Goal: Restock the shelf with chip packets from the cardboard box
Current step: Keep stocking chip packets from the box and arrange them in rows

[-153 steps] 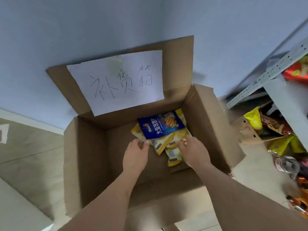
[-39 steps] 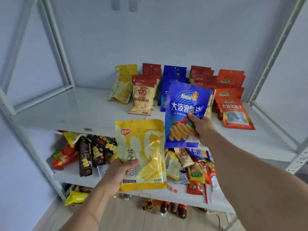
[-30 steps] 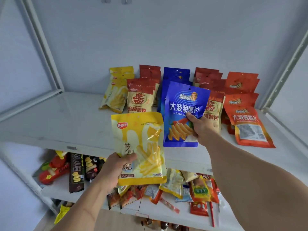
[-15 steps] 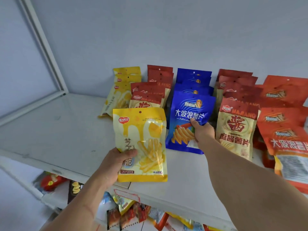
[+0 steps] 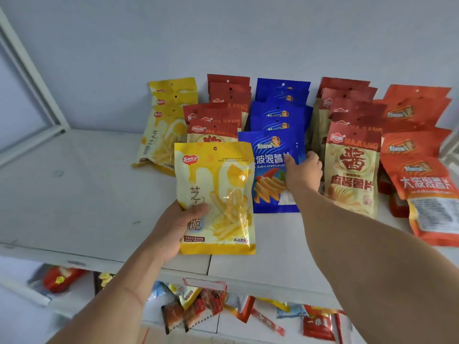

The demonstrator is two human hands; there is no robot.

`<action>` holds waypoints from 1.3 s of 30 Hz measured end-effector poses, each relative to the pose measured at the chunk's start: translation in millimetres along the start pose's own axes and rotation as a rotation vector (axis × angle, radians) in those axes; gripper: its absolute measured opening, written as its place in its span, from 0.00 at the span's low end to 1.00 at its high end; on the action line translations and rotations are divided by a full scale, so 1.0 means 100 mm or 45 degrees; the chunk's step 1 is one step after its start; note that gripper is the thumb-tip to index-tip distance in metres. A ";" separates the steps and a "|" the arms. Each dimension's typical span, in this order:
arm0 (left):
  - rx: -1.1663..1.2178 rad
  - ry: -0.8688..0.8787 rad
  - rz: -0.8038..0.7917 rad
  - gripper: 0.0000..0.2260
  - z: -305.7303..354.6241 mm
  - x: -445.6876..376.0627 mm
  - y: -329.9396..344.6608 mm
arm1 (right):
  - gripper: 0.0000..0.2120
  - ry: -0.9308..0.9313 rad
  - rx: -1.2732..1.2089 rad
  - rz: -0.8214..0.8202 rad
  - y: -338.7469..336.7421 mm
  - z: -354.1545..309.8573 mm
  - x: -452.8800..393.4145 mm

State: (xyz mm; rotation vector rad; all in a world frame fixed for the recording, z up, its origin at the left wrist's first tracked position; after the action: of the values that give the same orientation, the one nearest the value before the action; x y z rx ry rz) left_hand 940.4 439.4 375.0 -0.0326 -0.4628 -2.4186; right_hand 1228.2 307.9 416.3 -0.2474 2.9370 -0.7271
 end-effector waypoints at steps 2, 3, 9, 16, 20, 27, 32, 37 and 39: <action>-0.017 0.025 0.002 0.24 0.01 0.05 -0.04 | 0.28 -0.148 0.272 0.030 -0.06 -0.07 0.18; -0.023 0.037 0.005 0.23 0.02 0.08 -0.05 | 0.26 -0.249 0.395 0.024 -0.09 -0.10 0.30; -0.069 0.090 0.047 0.21 0.16 0.33 -0.25 | 0.12 -0.848 1.046 -0.281 -0.07 -0.18 1.13; -0.153 0.073 0.167 0.18 0.38 0.60 -0.61 | 0.13 -1.057 1.023 -0.412 -0.04 -0.32 1.84; -0.188 0.067 0.251 0.16 0.55 0.64 -0.88 | 0.13 -1.139 0.975 -0.438 0.14 -0.46 2.07; -0.214 0.072 0.277 0.11 0.80 0.30 -1.34 | 0.14 -1.202 0.921 -0.491 0.72 -0.81 2.24; -0.218 0.035 0.221 0.11 0.94 -0.26 -1.70 | 0.12 -1.145 0.869 -0.546 1.31 -1.09 2.23; -0.230 -0.025 0.128 0.12 1.07 -0.94 -2.00 | 0.13 -1.080 0.890 -0.569 1.86 -1.33 2.11; -0.283 -0.057 0.081 0.17 1.08 -1.21 -2.09 | 0.12 -1.041 0.900 -0.564 2.01 -1.40 2.04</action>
State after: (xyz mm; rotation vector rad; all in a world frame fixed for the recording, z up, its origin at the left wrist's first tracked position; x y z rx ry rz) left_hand 894.3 699.1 392.1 -0.1958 -0.2073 -2.3999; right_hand 981.4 509.5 431.3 -0.8742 1.7469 -1.2726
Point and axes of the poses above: each hand's wrist, its own x-axis away from the middle knuckle, its own y-axis out of the palm, z = x × y, the point moved 5 cm from there along -x, towards the middle knuckle, and after that the axes turned 1 degree about y, right-handed, at the moved point
